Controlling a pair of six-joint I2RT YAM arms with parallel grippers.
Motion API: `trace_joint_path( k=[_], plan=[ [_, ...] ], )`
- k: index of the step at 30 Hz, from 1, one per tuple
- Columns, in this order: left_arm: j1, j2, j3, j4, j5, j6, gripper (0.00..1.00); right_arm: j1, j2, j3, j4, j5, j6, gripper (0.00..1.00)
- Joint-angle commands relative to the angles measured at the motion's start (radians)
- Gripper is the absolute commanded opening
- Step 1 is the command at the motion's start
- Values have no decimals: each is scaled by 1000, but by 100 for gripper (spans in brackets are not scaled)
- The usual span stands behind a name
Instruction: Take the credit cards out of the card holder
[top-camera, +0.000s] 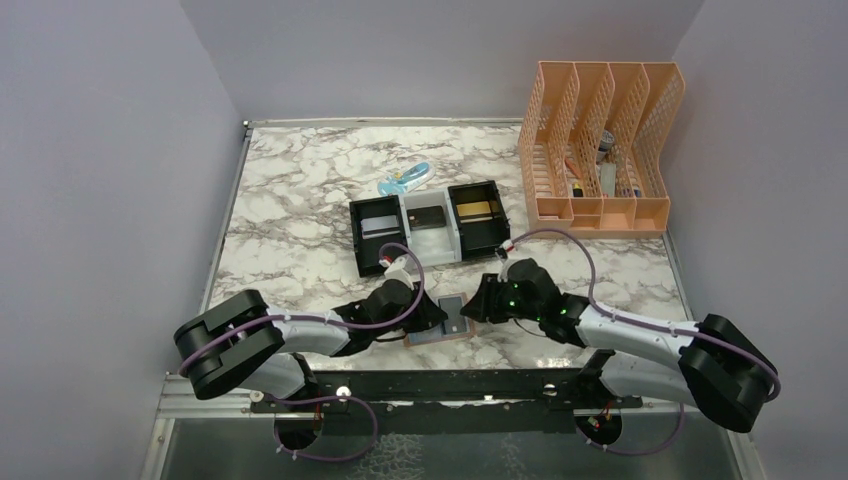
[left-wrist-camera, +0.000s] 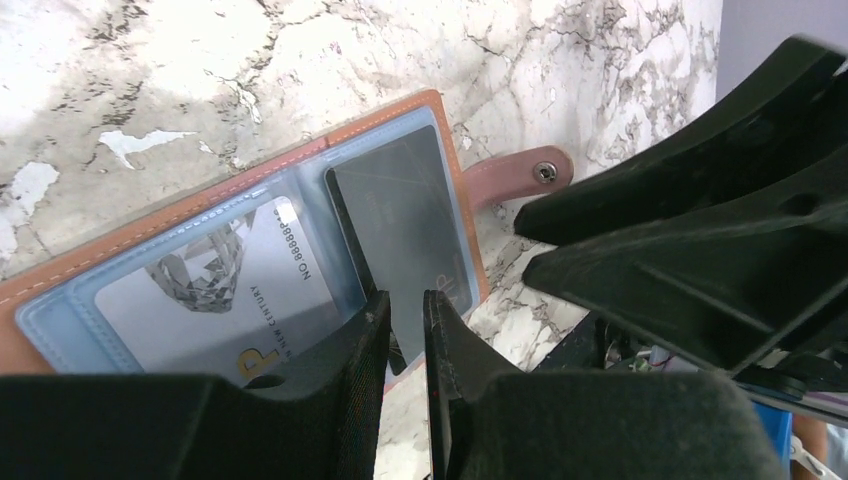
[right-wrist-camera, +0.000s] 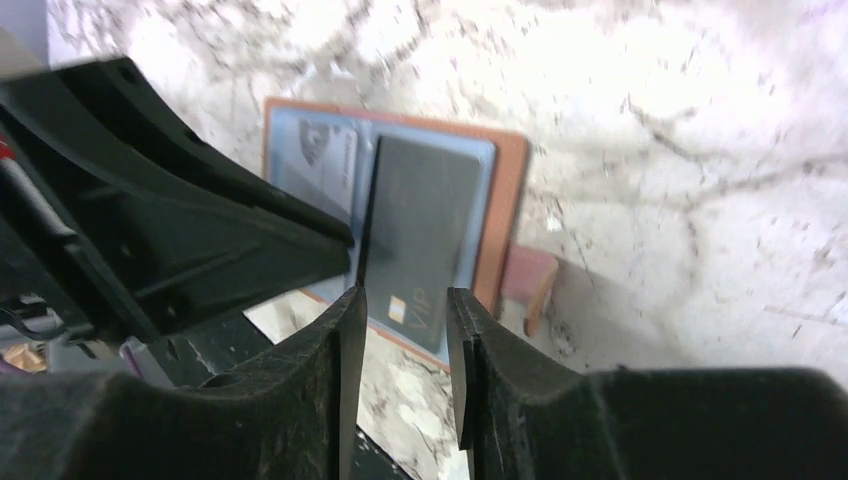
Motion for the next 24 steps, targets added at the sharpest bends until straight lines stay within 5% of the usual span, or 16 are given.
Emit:
trace_joint_path(
  k=[1,7,13,19,24],
  plan=[
    [5,6,15,28,52,15,22,3,-36,65,-49,82,-76,38],
    [4,-55,-13,28,56,-9,33,4,-116,53,-48,32,-98,54],
    [25,-156,-59,-3,119,22,42,4,-196,17,-30,-282,-58,63],
    [24,-219,-83,-55,102,11,45,4,-278,53,-243,-129,14,61],
    [25,-242,-99,-65,42,-1,45,4,-312,58,-225,-47,-37,61]
  ],
)
